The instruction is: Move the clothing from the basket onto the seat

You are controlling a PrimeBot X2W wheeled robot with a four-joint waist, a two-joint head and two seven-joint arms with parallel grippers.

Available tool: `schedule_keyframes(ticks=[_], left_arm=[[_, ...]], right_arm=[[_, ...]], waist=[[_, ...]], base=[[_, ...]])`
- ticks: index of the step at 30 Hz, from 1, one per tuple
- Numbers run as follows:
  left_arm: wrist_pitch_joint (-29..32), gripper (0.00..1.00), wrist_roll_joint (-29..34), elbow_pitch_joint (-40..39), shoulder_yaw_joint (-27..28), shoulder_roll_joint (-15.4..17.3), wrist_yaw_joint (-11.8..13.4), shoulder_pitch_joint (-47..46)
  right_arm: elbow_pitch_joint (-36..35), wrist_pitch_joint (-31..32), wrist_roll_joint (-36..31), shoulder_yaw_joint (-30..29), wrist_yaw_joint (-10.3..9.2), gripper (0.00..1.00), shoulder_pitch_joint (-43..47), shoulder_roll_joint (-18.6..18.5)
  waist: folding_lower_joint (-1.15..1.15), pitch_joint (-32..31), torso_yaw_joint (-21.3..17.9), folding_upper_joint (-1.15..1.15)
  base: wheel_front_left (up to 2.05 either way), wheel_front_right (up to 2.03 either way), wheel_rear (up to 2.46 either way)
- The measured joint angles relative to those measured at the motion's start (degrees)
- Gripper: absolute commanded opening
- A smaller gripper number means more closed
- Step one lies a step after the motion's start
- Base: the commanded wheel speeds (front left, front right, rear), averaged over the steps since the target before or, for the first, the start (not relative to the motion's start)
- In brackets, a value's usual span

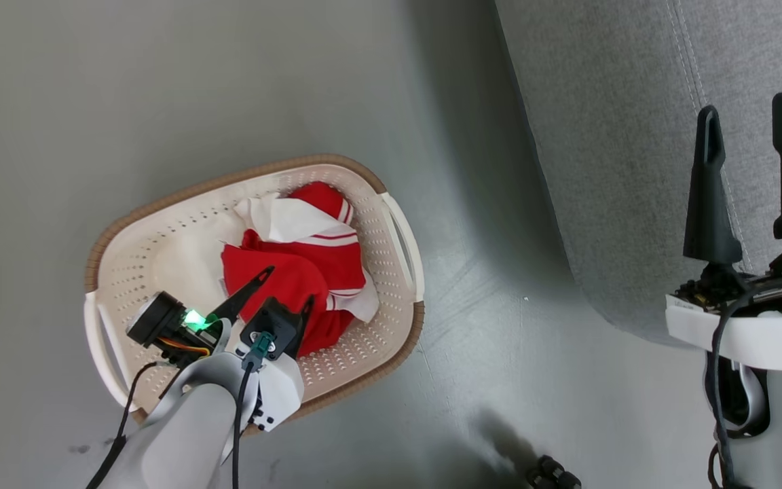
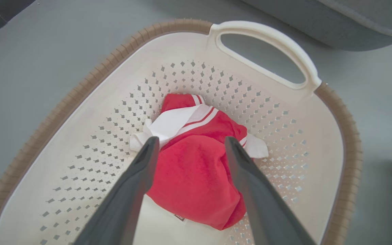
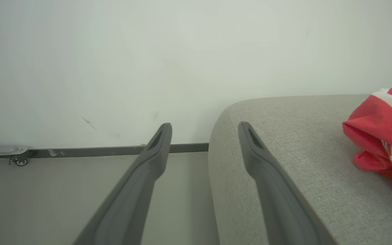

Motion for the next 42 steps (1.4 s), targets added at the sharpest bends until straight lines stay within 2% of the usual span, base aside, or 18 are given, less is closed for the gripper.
schedule_keyframes(ticks=[19, 27, 30, 34, 35, 36, 39, 42], left_arm=[[0.6, 1.00, 1.1, 6.6, -0.3, 2.1, -0.7, -3.3], [0.6, 1.00, 1.4, 8.3, 0.4, 2.6, 1.0, -4.8], [0.7, 1.00, 1.6, 8.9, 1.1, 3.0, 3.3, -6.0], [1.6, 1.00, 1.8, 10.0, 1.7, 3.4, 4.9, -7.2], [1.6, 0.91, 1.8, 10.2, 1.8, 3.4, 4.9, -7.3], [1.7, 0.48, 1.8, 10.5, 1.8, 3.4, 4.9, -7.4], [1.9, 0.00, 1.8, 10.9, 1.8, 3.0, 5.4, -7.4], [1.6, 0.00, 1.8, 11.1, 1.8, 2.2, 5.6, -7.5]], right_arm=[[0.9, 0.0, 3.3, 1.0, 0.00, 1.00, -4.4, 0.0], [0.8, -0.1, 3.5, 1.4, 0.00, 1.00, -5.6, 0.0], [0.8, -0.1, 3.9, 1.6, 0.00, 1.00, -5.8, 0.0], [0.8, -0.1, 3.9, 1.7, 0.00, 1.00, -6.8, 0.0], [0.8, -0.1, 3.9, 1.8, 0.00, 1.00, -7.2, 0.0], [0.8, -0.1, 3.9, 1.8, 0.00, 1.00, -7.4, 0.0], [0.7, -0.1, 3.9, 1.7, 0.00, 1.00, -7.9, 0.0], [1.0, -0.1, 3.9, 1.7, 0.00, 1.00, -8.2, 0.0]], waist=[[0.00, 6.4, -4.8, 0.00], [0.00, 8.7, -6.3, 0.00], [0.00, 9.5, -6.8, 0.00], [0.00, 10.3, -7.1, 0.00], [0.00, 10.5, -7.2, 0.00], [0.00, 10.7, -7.2, 0.00], [0.00, 11.1, -7.3, 0.00], [0.00, 11.1, -7.2, 0.00]], base=[[0.00, 0.00, 0.00], [0.00, 0.00, 0.00], [0.00, 0.00, 0.00], [0.00, 0.00, 0.00], [0.00, 0.00, 0.00], [0.00, 0.00, 0.00], [0.00, 0.00, 0.00], [0.00, 0.00, 0.00]])
